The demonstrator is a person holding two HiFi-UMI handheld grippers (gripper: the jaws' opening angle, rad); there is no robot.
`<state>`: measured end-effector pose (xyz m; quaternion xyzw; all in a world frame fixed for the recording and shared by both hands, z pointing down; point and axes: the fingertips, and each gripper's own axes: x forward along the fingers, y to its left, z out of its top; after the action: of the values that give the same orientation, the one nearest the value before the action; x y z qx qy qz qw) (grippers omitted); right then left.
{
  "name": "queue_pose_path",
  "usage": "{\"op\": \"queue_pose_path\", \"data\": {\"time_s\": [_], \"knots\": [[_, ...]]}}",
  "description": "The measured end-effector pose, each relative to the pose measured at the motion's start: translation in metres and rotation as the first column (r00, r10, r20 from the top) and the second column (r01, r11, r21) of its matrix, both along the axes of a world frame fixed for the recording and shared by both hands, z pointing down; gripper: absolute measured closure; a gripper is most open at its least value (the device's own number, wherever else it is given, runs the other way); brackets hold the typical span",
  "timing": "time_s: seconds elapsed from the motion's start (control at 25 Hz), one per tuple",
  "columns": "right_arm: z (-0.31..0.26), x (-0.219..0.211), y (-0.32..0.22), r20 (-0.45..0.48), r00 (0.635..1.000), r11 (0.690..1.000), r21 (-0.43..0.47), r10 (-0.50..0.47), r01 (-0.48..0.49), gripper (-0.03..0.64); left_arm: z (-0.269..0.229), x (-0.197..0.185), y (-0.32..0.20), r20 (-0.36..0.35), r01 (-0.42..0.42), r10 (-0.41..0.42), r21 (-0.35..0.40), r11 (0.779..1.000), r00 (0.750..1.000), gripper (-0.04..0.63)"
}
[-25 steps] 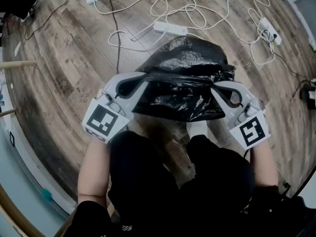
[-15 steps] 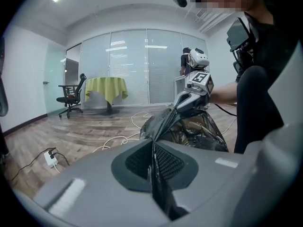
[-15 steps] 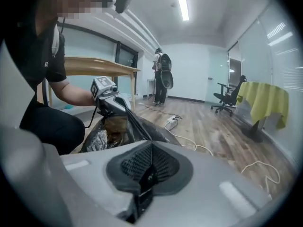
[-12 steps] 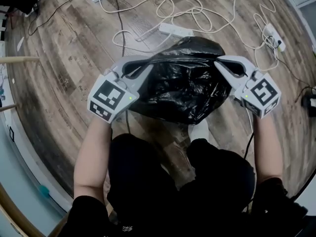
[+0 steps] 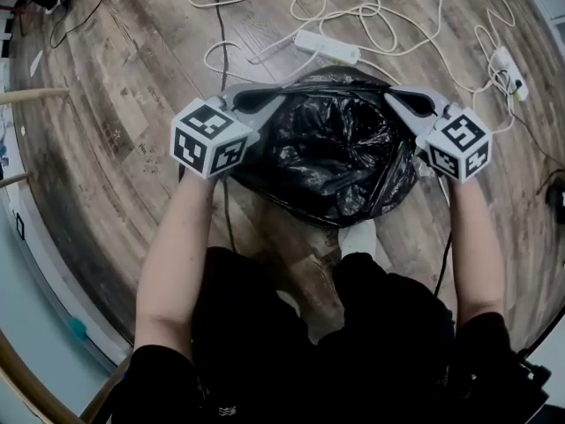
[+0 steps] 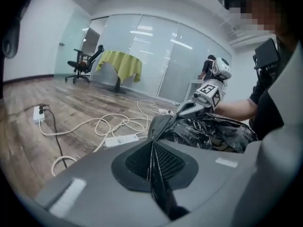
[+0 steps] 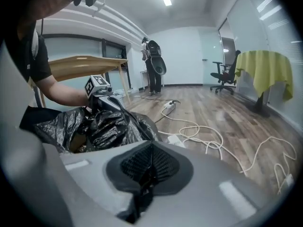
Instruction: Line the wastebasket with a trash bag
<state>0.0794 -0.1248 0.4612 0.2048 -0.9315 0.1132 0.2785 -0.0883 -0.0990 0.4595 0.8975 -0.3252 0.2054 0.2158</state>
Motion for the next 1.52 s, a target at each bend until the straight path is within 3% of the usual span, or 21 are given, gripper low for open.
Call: {"op": "queue_pose_path", "data": {"time_s": [0.12,0.2,0.36,0.52,0.64,0.72,0.84,0.96,1.16,1.24,1.32,1.4,1.52], "knots": [[0.025,0.002,0.0,0.005,1.0,0.997,-0.072,-0.009,0.009,0.614,0.024,0.0,0.0,-0.074,0.016,-0.025,-0.119,0.993,0.997,0.584],[0.041,0.004,0.006,-0.001,1.0,0.993,-0.114,-0.013,0.013,0.614,0.041,0.003,0.006,-0.078,0.012,-0.025,-0.168,0.986,0.997,0.584],[0.064,0.009,0.025,-0.014,0.999,0.985,-0.171,-0.038,0.035,0.614,0.068,0.008,0.029,-0.013,-0.035,0.033,-0.194,0.98,0.999,0.584],[0.078,0.01,0.044,0.037,0.999,0.965,-0.258,-0.029,0.038,0.614,0.079,0.009,0.043,-0.096,-0.037,0.015,-0.234,0.971,0.995,0.586],[0.07,0.014,0.045,0.062,0.998,0.972,-0.234,0.005,0.01,0.614,0.079,0.001,0.041,-0.122,0.007,-0.031,-0.191,0.982,0.992,0.551],[0.059,0.023,0.038,0.086,0.995,0.979,-0.2,0.049,-0.031,0.612,0.075,-0.016,0.035,-0.124,0.073,-0.092,-0.146,0.987,0.988,0.43],[0.044,0.042,0.033,0.124,0.985,0.978,-0.189,0.118,-0.093,0.55,0.067,-0.048,0.03,-0.161,0.167,-0.185,-0.12,0.979,0.969,0.366],[0.025,0.06,0.032,0.156,0.974,0.975,-0.174,0.167,-0.139,0.479,0.058,-0.077,0.036,-0.155,0.225,-0.237,-0.092,0.97,0.959,0.355],[-0.018,0.089,0.032,0.318,0.914,0.962,-0.182,0.252,-0.203,0.468,0.034,-0.109,0.048,-0.144,0.296,-0.294,-0.01,0.955,0.945,0.356],[-0.037,0.087,0.044,0.371,0.905,0.973,-0.173,0.208,-0.153,0.468,0.018,-0.115,0.054,-0.098,0.275,-0.269,0.056,0.96,0.958,0.371],[-0.047,0.079,0.06,0.368,0.918,0.984,-0.145,0.148,-0.1,0.468,0.013,-0.118,0.06,-0.002,0.227,-0.228,0.081,0.97,0.974,0.378],[-0.053,0.071,0.073,0.358,0.928,0.991,-0.118,0.101,-0.062,0.468,0.02,-0.119,0.066,0.023,0.195,-0.196,0.023,0.98,0.98,0.371],[-0.059,0.061,0.085,0.376,0.924,0.994,-0.103,0.073,-0.037,0.468,0.037,-0.112,0.073,-0.152,0.177,-0.199,-0.146,0.973,0.968,0.384]]}}
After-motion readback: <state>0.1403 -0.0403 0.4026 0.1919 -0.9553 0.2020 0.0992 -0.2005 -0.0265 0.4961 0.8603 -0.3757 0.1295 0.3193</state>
